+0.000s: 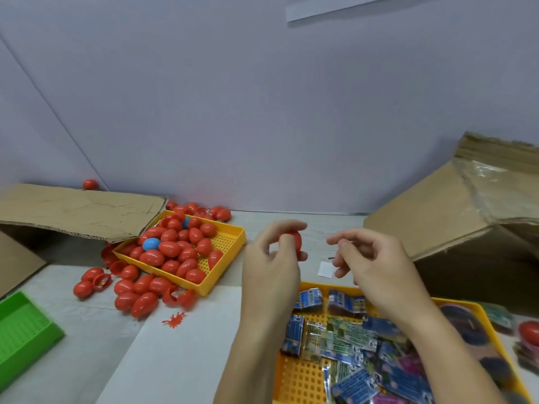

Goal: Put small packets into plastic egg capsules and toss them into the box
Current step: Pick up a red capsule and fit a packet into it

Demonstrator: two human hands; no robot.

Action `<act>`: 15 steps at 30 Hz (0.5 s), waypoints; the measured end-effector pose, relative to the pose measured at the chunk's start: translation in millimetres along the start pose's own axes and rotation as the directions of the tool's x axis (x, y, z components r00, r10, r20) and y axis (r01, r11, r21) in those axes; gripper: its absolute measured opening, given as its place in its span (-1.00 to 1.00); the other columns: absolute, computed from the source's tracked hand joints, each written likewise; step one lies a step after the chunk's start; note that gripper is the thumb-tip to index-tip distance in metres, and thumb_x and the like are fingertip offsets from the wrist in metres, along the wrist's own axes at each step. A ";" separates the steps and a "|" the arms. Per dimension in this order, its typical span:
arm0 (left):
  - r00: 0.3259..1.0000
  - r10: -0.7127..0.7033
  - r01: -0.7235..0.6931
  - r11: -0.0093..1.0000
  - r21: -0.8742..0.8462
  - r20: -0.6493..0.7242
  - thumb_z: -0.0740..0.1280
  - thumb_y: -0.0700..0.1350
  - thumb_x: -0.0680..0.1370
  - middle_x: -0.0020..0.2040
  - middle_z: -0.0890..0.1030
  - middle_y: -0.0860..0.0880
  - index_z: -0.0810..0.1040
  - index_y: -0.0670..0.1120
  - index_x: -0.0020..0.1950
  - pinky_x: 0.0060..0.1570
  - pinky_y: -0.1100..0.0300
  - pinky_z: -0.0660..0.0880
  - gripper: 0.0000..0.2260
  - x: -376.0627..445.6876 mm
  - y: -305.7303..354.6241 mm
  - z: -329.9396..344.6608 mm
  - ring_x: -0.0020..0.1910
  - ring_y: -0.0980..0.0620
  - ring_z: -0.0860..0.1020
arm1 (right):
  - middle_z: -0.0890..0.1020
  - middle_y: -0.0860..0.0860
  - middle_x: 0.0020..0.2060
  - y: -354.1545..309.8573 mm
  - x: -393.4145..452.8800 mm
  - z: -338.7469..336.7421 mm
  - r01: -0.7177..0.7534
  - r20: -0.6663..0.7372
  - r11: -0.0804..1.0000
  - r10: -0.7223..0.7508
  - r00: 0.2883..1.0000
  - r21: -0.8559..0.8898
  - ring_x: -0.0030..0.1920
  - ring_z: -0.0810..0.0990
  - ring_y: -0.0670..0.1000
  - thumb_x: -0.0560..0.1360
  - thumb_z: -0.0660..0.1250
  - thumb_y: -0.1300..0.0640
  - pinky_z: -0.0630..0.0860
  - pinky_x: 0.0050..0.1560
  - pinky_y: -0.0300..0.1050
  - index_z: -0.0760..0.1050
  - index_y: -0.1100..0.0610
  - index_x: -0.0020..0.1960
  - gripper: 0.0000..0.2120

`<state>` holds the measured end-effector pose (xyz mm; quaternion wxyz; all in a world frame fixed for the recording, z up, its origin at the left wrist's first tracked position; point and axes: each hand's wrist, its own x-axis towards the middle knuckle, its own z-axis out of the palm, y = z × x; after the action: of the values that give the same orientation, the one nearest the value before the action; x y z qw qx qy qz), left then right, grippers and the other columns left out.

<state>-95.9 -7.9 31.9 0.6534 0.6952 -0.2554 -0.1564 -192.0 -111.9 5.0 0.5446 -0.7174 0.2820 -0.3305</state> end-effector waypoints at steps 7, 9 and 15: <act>0.995 -0.083 0.090 0.989 -0.121 0.060 0.38 -0.17 0.55 -0.17 0.65 0.00 0.67 0.09 0.06 -0.32 0.34 0.51 -0.81 6.5 -30.8 -29.9 -0.29 0.15 0.60 | 0.67 -0.13 -0.28 -3.6 -3.5 -8.3 0.014 0.115 0.975 0.012 0.993 -0.221 -0.28 0.63 -0.15 0.55 0.29 0.12 0.53 -0.24 -0.29 0.63 -0.09 -0.12 -0.82; 0.997 -0.054 0.058 0.995 -0.086 0.054 0.31 -0.10 0.61 -0.20 0.64 0.01 0.63 0.06 0.07 -0.39 0.31 0.47 -0.87 8.4 -33.9 -30.5 -0.34 0.13 0.56 | 0.66 -0.18 -0.27 -5.6 -6.2 -5.1 0.039 0.189 0.940 0.028 0.982 -0.340 -0.26 0.62 -0.19 0.54 0.31 0.09 0.52 -0.26 -0.33 0.62 -0.12 -0.12 -0.83; 0.989 -0.134 0.137 0.990 -0.030 0.069 0.18 0.04 0.63 -0.40 0.47 0.07 0.50 0.03 -0.24 -0.41 0.21 0.33 -0.73 9.7 -41.5 -24.2 -0.45 0.16 0.38 | 0.64 -0.20 -0.27 -9.8 -19.9 -8.7 0.107 0.325 0.794 0.119 0.938 -0.599 -0.19 0.56 -0.30 0.51 0.35 -0.01 0.50 -0.25 -0.35 0.62 -0.16 -0.17 -0.89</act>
<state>-68.3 7.3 -5.6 0.6445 0.6939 -0.2263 -0.2279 -210.8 -99.5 12.8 0.3270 -0.8997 0.2752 -0.0889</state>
